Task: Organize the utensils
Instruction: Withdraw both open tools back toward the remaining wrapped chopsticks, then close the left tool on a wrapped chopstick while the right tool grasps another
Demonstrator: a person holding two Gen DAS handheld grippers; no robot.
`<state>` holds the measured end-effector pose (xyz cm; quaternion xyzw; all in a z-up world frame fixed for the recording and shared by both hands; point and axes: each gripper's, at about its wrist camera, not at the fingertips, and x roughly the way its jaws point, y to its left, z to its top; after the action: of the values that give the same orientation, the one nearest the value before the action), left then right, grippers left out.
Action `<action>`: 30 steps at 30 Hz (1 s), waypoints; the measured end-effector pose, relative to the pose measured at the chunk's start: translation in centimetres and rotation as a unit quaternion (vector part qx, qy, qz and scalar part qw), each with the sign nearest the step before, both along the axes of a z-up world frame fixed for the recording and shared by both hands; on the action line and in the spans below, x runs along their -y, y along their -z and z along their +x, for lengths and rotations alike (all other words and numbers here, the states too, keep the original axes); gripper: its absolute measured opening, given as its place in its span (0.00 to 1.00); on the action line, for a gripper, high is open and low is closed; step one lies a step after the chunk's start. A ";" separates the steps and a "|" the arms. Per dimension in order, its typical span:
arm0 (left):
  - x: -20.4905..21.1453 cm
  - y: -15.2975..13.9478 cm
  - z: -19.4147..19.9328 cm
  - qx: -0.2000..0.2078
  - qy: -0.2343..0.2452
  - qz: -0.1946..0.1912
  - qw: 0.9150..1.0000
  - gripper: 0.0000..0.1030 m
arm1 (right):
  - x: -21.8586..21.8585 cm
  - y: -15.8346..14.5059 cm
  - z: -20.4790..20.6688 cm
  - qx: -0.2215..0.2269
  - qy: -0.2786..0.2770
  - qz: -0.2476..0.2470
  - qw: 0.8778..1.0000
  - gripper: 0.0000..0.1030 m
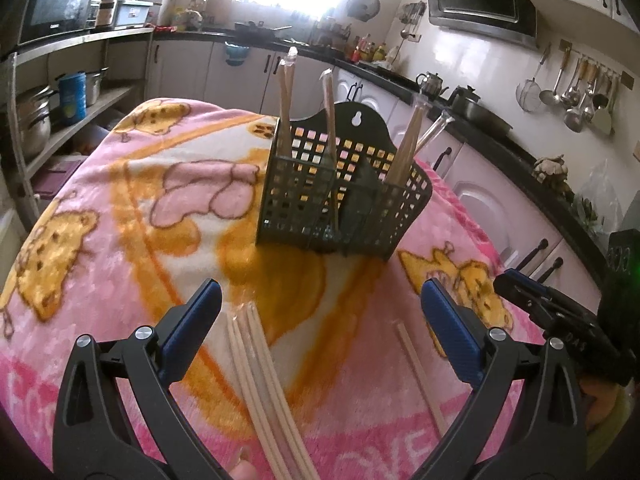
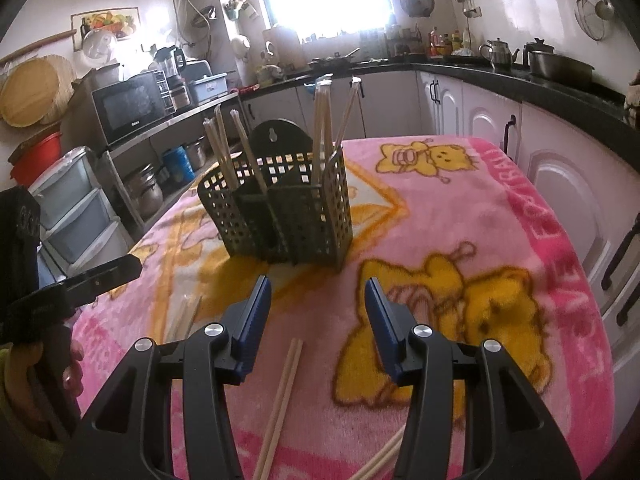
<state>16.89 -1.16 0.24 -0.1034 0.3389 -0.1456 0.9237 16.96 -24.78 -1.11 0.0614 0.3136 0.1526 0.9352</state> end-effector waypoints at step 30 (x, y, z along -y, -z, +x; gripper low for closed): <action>-3.8 6.0 -2.1 -0.084 -0.028 -0.020 0.996 0.81 | 5.3 6.1 -2.8 -0.104 0.050 -0.016 0.993 0.45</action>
<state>14.80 2.60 -5.78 -0.1433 0.4096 -0.1168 0.8934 14.12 -30.10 -7.24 0.0775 0.4080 0.0936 0.9048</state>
